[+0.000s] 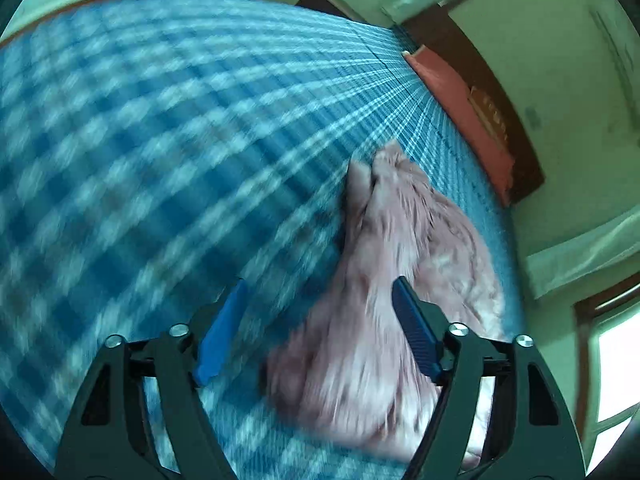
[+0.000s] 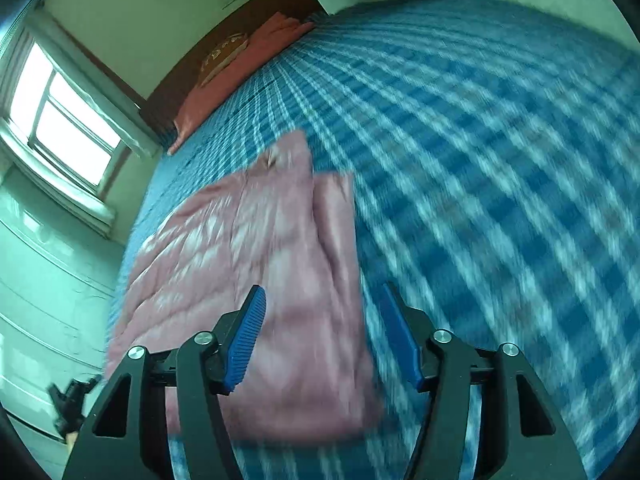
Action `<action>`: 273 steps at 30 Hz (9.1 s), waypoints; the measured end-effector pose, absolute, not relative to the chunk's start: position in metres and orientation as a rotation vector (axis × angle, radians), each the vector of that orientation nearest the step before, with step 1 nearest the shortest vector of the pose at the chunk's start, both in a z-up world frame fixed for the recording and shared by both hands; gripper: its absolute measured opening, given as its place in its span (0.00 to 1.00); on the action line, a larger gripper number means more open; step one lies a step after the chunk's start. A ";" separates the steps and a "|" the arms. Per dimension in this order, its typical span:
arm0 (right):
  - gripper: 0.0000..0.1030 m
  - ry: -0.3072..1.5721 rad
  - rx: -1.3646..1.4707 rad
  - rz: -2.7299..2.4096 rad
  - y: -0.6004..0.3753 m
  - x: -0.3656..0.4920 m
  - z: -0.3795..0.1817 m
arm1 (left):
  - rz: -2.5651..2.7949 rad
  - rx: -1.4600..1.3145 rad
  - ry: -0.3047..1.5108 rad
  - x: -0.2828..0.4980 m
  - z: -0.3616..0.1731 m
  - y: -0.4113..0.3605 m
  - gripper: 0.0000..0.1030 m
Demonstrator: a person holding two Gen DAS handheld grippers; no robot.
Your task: Fold large clothes
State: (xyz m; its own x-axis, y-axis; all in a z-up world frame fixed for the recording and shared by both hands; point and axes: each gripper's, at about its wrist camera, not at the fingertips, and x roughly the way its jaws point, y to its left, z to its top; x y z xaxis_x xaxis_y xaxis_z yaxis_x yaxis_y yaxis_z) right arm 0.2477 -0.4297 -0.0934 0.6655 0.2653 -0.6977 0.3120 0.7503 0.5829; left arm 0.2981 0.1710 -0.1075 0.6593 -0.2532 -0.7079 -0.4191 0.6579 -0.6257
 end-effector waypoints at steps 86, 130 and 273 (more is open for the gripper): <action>0.28 0.795 1.028 -0.087 -0.476 0.115 -0.154 | 0.266 -0.707 0.876 0.122 -0.117 0.206 0.52; 0.28 0.918 0.130 0.107 -0.213 0.278 -0.079 | 0.147 0.087 0.854 0.230 -0.082 -0.011 0.61; 0.52 0.890 -0.001 0.048 -0.138 0.277 -0.120 | -0.266 -0.709 0.855 0.224 -0.085 0.142 0.17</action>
State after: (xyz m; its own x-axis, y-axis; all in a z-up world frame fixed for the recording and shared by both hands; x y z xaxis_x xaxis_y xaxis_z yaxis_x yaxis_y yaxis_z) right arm 0.2771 -0.1383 -0.1196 0.6283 0.0413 -0.7769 -0.0425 0.9989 0.0188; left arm 0.2243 0.1422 -0.0854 0.6408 -0.4837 -0.5962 -0.0594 0.7430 -0.6666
